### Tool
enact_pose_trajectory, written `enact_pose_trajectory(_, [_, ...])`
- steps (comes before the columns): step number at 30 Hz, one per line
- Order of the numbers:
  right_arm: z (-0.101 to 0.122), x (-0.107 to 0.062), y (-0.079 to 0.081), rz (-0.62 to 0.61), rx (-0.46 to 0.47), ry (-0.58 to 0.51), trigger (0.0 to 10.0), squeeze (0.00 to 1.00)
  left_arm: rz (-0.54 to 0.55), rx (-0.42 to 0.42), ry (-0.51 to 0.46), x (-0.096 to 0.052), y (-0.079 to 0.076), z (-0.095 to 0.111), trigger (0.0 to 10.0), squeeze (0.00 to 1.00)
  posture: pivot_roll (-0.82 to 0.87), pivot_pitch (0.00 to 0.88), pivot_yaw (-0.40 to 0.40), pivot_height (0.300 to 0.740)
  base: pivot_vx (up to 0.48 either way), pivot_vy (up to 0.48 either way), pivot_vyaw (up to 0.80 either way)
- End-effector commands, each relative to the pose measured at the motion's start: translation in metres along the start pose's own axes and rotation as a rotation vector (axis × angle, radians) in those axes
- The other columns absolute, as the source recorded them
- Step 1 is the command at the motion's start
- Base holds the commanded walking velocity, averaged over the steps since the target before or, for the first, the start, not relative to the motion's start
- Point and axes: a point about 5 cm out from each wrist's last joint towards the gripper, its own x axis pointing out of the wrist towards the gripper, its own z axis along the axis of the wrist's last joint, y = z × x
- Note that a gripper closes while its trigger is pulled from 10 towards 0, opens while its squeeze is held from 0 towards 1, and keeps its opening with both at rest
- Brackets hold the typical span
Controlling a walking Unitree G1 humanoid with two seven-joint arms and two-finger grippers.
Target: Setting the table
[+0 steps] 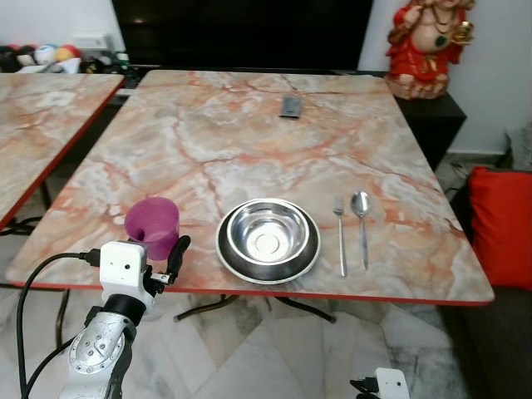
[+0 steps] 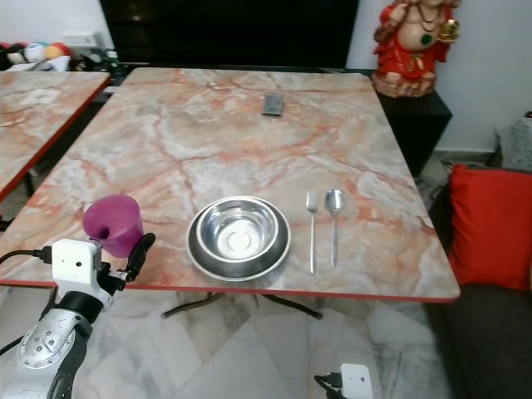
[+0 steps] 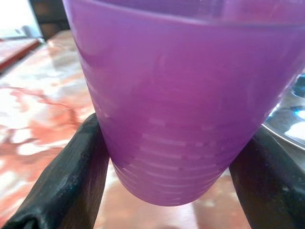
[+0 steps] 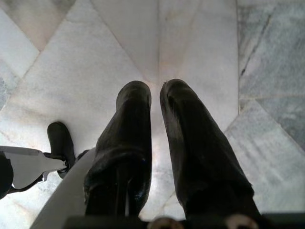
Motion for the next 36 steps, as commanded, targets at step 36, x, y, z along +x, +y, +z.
enact_pose_trajectory(36, [-0.0043,-0.0011,-0.0005,-0.009,0.029,0.000,10.0,0.00,-0.034,-0.010,-0.011,0.0037,-0.0082,0.0064,10.0,0.00,0.03,0.112,-0.025,0.740,0.126,0.000,-0.16])
